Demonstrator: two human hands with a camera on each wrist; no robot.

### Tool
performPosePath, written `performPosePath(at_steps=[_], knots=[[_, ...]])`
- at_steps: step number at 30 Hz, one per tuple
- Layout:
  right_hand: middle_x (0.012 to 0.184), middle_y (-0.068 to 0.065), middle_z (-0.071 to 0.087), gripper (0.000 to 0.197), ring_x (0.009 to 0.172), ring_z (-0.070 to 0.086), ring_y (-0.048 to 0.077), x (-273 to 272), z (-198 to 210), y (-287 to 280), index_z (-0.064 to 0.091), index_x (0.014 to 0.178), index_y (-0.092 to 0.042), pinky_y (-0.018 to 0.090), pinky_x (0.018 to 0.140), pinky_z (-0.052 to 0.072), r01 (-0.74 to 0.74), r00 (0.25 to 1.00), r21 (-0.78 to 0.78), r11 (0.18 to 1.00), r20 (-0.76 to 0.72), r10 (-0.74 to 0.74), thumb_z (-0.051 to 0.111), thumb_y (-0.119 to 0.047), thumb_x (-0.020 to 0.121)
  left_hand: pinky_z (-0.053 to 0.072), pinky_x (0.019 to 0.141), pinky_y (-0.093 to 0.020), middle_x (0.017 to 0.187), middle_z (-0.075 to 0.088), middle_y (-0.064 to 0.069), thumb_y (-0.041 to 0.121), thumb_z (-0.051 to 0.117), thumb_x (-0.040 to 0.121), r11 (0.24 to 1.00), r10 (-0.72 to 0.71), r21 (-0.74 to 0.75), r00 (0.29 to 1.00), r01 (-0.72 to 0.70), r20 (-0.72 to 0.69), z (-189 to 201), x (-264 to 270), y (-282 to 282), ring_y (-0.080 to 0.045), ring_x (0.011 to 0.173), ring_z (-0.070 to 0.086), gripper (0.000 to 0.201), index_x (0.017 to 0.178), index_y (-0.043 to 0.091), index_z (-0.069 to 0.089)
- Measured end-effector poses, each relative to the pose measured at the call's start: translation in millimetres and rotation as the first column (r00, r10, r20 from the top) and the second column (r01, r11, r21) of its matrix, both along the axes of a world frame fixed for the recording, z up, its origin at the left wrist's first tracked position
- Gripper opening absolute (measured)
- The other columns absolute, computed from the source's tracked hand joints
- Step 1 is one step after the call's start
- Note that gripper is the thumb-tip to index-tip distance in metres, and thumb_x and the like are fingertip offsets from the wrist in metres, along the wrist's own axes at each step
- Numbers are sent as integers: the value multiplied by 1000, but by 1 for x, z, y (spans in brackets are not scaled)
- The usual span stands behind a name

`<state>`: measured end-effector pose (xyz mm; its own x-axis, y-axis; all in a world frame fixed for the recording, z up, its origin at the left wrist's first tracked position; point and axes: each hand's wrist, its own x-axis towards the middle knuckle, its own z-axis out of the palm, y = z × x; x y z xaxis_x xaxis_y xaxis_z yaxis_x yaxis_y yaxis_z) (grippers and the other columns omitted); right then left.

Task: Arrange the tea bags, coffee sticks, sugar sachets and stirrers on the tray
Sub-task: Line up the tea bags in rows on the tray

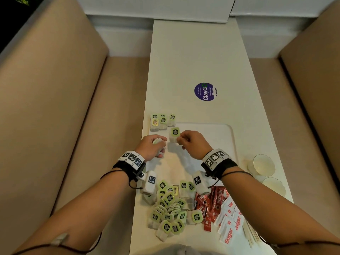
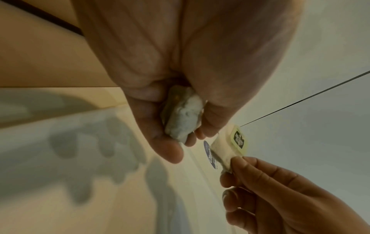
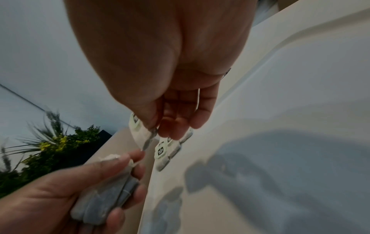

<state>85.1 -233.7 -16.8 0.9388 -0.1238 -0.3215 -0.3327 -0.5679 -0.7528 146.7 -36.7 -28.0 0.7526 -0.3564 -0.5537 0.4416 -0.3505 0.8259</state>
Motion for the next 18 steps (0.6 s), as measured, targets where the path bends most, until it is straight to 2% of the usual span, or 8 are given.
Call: performPosePath(at_steps=[2, 6, 8, 10, 14, 18], knots=[[84, -1, 72, 19, 72, 69, 13, 14, -5, -3, 69, 91, -14, 22, 64, 49, 57, 998, -3, 998, -3, -57, 57, -24, 100, 58, 63, -31, 90, 66, -15, 7, 65, 93, 1000, 31, 2, 999, -31, -35, -5, 12, 1, -22, 74, 65, 12, 103, 11, 68], [83, 2, 72, 22, 76, 69, 22, 42, -22, -5, 70, 83, -15, 32, 73, 55, 160, 985, -10, 987, -60, -161, 56, -18, 99, 58, 70, -36, 88, 61, -18, -3, 62, 92, 998, 63, -15, 988, -66, -143, -13, 33, 0, -26, 77, 62, 23, 114, 3, 62], [80, -2, 69, 25, 75, 66, 19, 53, -30, -5, 66, 76, -19, 30, 73, 50, 183, 979, -31, 983, -90, -185, 56, -18, 99, 54, 67, -35, 86, 57, -17, -9, 55, 93, 995, 88, -21, 980, -93, -176, -16, 42, -3, -26, 71, 57, 17, 105, 1, 61], [80, 0, 68, 26, 75, 64, 19, 62, -37, -4, 65, 75, -19, 28, 72, 46, 190, 973, -45, 981, -125, -194, 56, -17, 99, 49, 63, -32, 86, 52, -16, -12, 49, 93, 994, 103, -4, 979, -105, -178, -20, 49, -5, -24, 67, 52, 20, 96, 4, 60], [86, 4, 68, 20, 77, 63, 20, 76, -48, -2, 68, 82, -14, 28, 69, 45, 186, 961, -70, 980, -193, -196, 58, -19, 99, 45, 64, -32, 85, 51, -15, -11, 47, 94, 992, 124, 18, 979, -123, -163, -26, 60, -7, -24, 63, 52, 18, 100, -1, 61], [87, 6, 70, 22, 80, 65, 23, 85, -55, 1, 68, 80, -14, 29, 72, 47, 184, 960, -85, 979, -199, -197, 59, -19, 99, 49, 68, -36, 83, 54, -15, -9, 49, 93, 992, 120, 41, 983, -115, -139, -32, 68, -8, -26, 66, 55, 19, 91, 1, 64]])
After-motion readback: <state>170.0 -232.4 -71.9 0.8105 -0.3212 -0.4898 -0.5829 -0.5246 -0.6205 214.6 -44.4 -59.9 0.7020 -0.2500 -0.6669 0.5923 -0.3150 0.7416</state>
